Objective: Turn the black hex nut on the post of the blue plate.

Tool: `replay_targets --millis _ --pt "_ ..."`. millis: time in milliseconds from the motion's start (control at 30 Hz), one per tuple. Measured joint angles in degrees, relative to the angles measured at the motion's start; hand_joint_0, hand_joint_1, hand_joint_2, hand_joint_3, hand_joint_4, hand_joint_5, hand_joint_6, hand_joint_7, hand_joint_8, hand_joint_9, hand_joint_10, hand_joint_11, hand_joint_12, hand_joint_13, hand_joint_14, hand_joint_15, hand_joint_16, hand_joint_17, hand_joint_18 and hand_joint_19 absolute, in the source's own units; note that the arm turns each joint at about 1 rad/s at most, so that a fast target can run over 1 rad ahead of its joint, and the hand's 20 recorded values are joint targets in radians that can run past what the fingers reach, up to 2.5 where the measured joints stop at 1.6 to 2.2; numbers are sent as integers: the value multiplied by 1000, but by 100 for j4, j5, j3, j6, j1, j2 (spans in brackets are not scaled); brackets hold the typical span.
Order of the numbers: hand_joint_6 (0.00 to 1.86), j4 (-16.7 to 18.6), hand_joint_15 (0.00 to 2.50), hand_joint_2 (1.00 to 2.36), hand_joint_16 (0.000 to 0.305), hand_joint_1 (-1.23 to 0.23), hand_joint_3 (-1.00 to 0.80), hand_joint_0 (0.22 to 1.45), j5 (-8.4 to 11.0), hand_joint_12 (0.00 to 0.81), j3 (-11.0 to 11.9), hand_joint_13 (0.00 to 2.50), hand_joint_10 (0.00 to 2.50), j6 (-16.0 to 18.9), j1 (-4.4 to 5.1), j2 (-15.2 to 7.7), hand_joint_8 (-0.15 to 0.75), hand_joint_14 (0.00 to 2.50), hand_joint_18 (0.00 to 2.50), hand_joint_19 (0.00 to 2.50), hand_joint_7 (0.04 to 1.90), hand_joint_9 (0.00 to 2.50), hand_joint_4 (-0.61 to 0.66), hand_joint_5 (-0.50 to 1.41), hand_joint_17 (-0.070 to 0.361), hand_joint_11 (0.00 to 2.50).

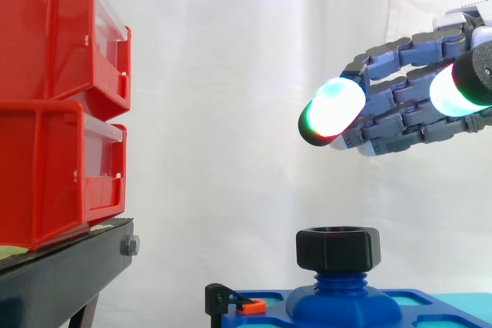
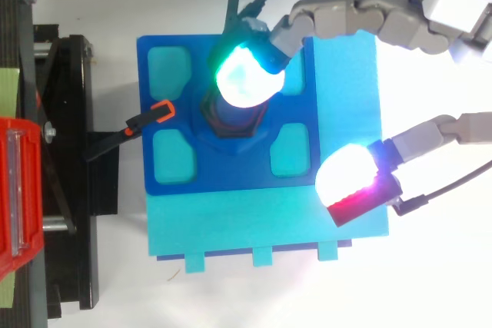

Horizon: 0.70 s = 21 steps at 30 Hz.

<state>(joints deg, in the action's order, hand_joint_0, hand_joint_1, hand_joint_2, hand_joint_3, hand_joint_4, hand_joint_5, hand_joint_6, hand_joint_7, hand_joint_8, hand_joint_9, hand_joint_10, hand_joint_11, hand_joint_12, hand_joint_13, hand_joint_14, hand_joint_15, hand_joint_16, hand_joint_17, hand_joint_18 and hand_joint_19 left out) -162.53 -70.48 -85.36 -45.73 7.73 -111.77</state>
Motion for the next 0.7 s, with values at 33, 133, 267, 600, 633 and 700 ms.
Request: replay_targets --millis 33,133,267,600,633,700 --pt "502 9 0 1000 39 -856 -500 514 9 305 -1 68 0 -93 0 -2 147 0 0 0 726 50 60 -291 87 0" --pt "502 53 0 1000 39 -857 -500 511 46 306 0 70 0 -450 8 -8 148 0 0 0 722 49 61 -291 88 0" --pt "502 213 0 1000 41 -862 -500 473 65 314 1 53 0 -1036 19 -10 153 0 0 0 735 25 62 -296 91 0" --pt "502 513 0 1000 45 -880 -500 421 79 333 8 48 0 -2015 102 -52 162 0 0 0 731 0 65 -300 101 0" --pt "502 521 0 1000 45 -881 -500 422 79 333 19 46 0 -2058 109 -76 161 1 0 0 731 0 64 -300 100 0" --pt "502 538 0 1000 44 -878 -500 421 90 334 61 45 0 -2119 118 -148 163 0 0 0 731 0 64 -300 100 0"
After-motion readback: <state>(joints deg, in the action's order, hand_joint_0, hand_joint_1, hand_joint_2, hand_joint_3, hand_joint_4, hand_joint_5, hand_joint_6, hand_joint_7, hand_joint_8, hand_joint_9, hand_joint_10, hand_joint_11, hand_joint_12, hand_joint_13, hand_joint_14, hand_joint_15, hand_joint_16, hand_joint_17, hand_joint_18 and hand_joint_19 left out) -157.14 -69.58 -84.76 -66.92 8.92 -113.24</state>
